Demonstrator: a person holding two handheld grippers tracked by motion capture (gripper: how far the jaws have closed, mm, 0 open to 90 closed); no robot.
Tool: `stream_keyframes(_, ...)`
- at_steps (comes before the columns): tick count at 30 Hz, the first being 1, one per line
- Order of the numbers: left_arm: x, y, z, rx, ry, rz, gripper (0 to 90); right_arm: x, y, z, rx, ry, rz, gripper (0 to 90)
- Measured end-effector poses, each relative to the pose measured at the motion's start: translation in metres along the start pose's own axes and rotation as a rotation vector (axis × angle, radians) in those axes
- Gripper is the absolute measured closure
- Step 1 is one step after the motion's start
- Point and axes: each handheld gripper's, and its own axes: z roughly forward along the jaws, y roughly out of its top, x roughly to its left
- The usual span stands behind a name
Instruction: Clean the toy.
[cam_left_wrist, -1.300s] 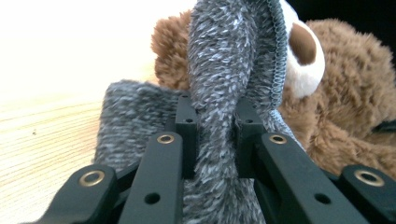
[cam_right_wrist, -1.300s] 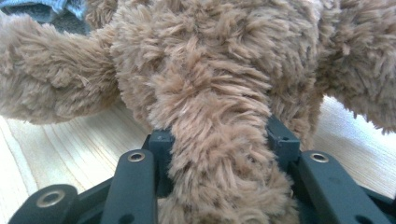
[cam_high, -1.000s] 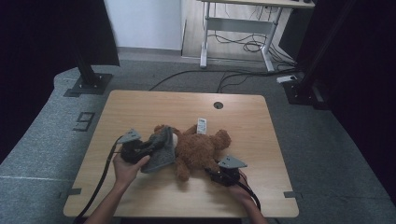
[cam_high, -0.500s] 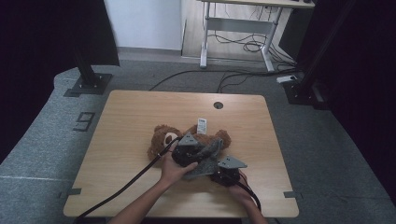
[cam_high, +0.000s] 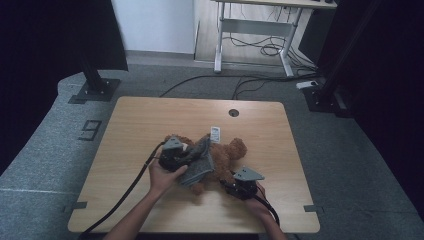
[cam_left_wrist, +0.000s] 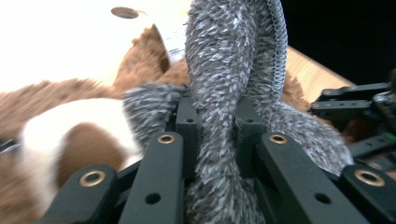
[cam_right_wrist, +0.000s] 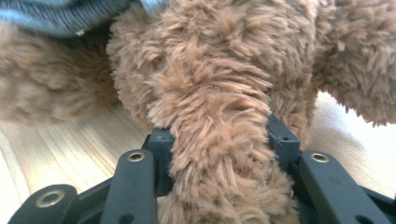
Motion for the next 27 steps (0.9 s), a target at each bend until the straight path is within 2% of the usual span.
stream_keyframes(4,-0.003,-0.005,-0.012,-0.024,0.017,0.028,77.1,0.002,0.000,0.001,0.006,-0.010,-0.013,56.3)
stream_keyframes(5,-0.004,-0.007,-0.022,-0.051,0.034,0.034,77.0,0.001,0.000,0.000,0.006,-0.010,-0.011,56.3)
stream_keyframes(8,0.002,-0.009,-0.037,-0.077,0.056,0.025,76.2,0.001,0.000,0.000,0.003,-0.010,-0.005,56.3)
stream_keyframes(14,0.016,-0.019,-0.062,-0.125,0.092,-0.020,75.6,0.002,0.000,0.000,0.003,-0.011,-0.003,56.2)
stream_keyframes(17,0.024,-0.024,-0.071,-0.126,0.113,-0.041,75.8,0.001,0.000,0.000,0.003,-0.010,0.000,56.2)
stream_keyframes(20,0.036,-0.031,-0.080,-0.121,0.163,-0.065,76.6,0.001,-0.001,0.000,0.002,-0.011,0.005,56.1)
stream_keyframes(22,0.045,-0.039,-0.079,-0.098,0.191,-0.083,77.1,0.000,-0.001,0.000,0.001,-0.010,0.010,56.1)
stream_keyframes(23,0.050,-0.044,-0.077,-0.084,0.183,-0.103,77.2,0.000,-0.001,0.000,0.001,-0.008,0.011,56.0)
stream_keyframes(25,0.053,-0.049,-0.074,-0.064,0.188,-0.110,77.4,0.000,-0.001,0.001,0.002,-0.008,0.010,56.0)
stream_keyframes(27,0.058,-0.058,-0.074,-0.043,0.207,-0.122,77.5,0.000,-0.001,0.001,0.002,-0.009,0.010,55.9)
